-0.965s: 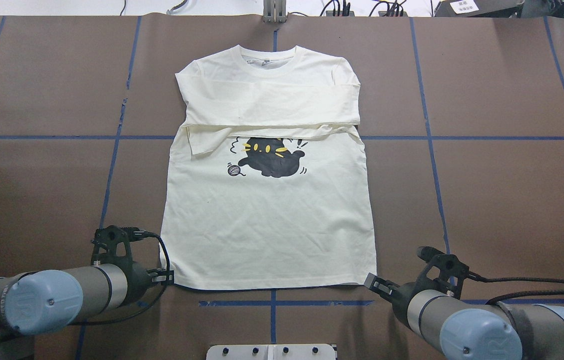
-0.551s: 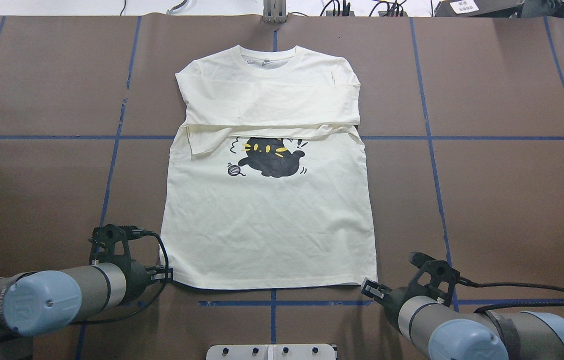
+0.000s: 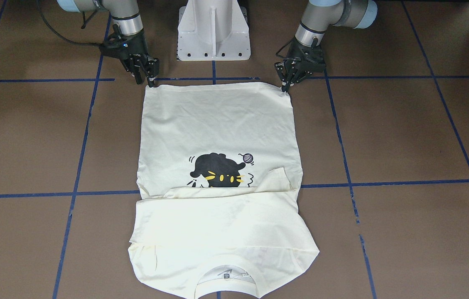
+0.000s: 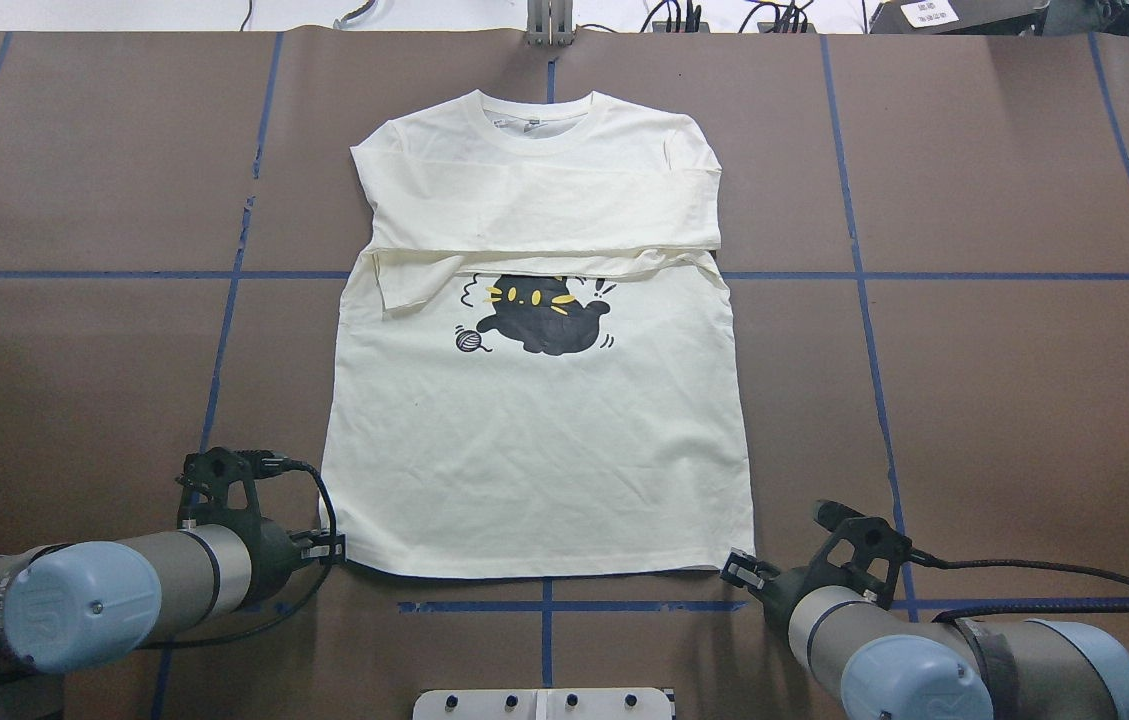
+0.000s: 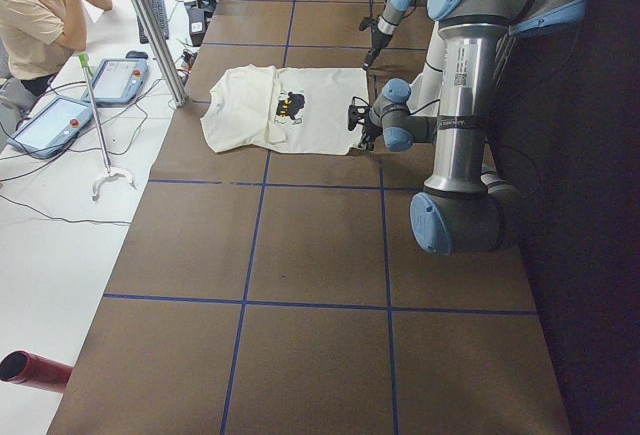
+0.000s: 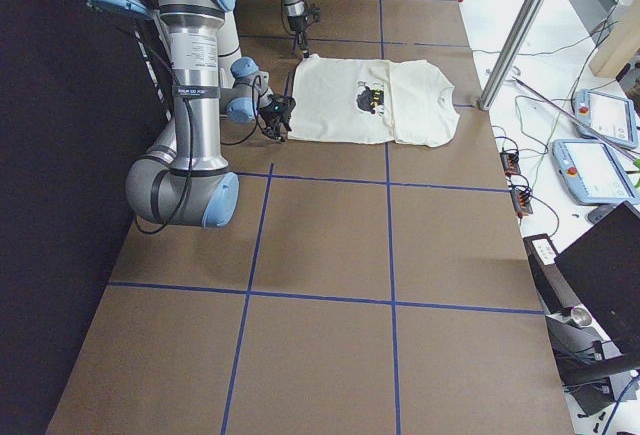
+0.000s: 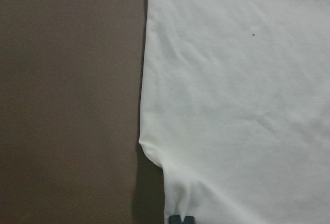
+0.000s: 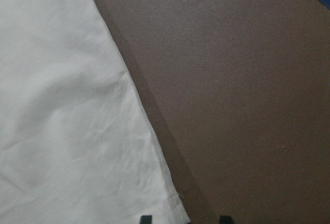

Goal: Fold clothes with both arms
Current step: 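Close both grippers on the two hem corners of the cream shirt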

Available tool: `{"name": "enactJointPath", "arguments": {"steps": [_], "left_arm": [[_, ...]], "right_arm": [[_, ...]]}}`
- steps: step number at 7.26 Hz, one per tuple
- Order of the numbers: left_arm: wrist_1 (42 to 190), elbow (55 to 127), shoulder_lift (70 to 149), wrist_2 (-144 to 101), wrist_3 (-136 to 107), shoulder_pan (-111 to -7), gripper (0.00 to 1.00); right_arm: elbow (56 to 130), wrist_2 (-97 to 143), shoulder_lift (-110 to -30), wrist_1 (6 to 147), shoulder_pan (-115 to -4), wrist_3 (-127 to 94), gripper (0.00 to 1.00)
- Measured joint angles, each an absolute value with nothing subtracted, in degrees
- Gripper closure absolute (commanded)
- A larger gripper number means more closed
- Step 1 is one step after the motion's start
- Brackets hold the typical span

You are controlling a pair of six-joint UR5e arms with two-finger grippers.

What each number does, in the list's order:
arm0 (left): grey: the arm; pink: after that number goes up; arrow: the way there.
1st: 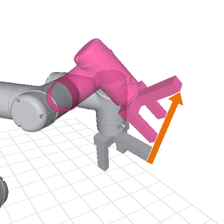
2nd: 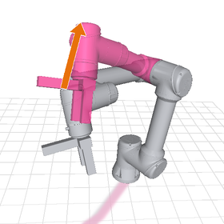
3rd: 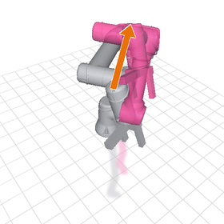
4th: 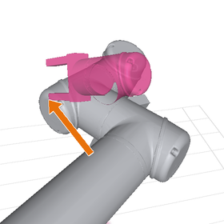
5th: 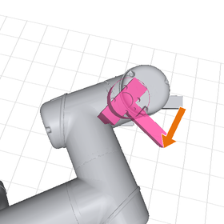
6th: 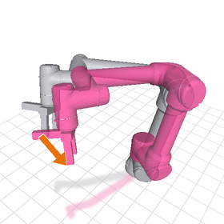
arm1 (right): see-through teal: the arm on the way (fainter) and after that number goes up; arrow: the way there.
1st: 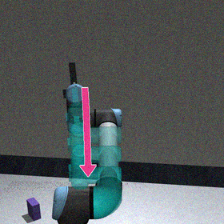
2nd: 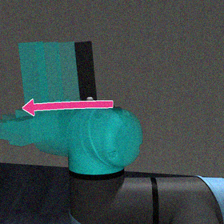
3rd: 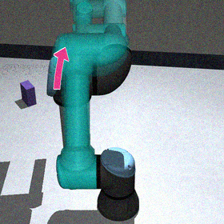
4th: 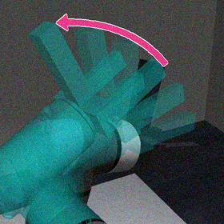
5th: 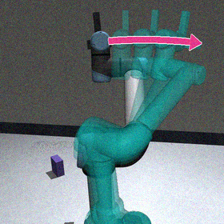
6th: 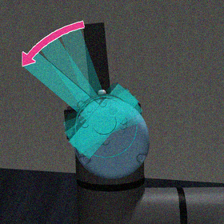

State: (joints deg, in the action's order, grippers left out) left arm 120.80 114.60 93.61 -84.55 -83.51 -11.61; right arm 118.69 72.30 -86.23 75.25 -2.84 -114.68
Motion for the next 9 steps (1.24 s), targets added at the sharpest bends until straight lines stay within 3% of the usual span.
{"name": "enactJointPath", "arguments": {"steps": [4,5,7,9], "left_arm": [[120.8,114.7,93.6,-84.6,-83.5,-11.6,1.0],[120.8,114.8,93.6,-84.6,-83.5,-11.7,1.0],[120.8,115.0,93.5,-84.6,-83.5,-11.7,1.0],[120.8,115.0,93.5,-84.6,-83.5,-11.7,1.0]], "right_arm": [[117.3,71.7,-84.9,75.2,-3.3,-113.9,0.6],[116.8,71.6,-83.7,75.2,-3.5,-113.8,0.65],[115.6,71.3,-82.6,75.3,-3.7,-113.7,1.0],[115.3,71.1,-82.6,75.6,-4.0,-113.6,1.0]]}}
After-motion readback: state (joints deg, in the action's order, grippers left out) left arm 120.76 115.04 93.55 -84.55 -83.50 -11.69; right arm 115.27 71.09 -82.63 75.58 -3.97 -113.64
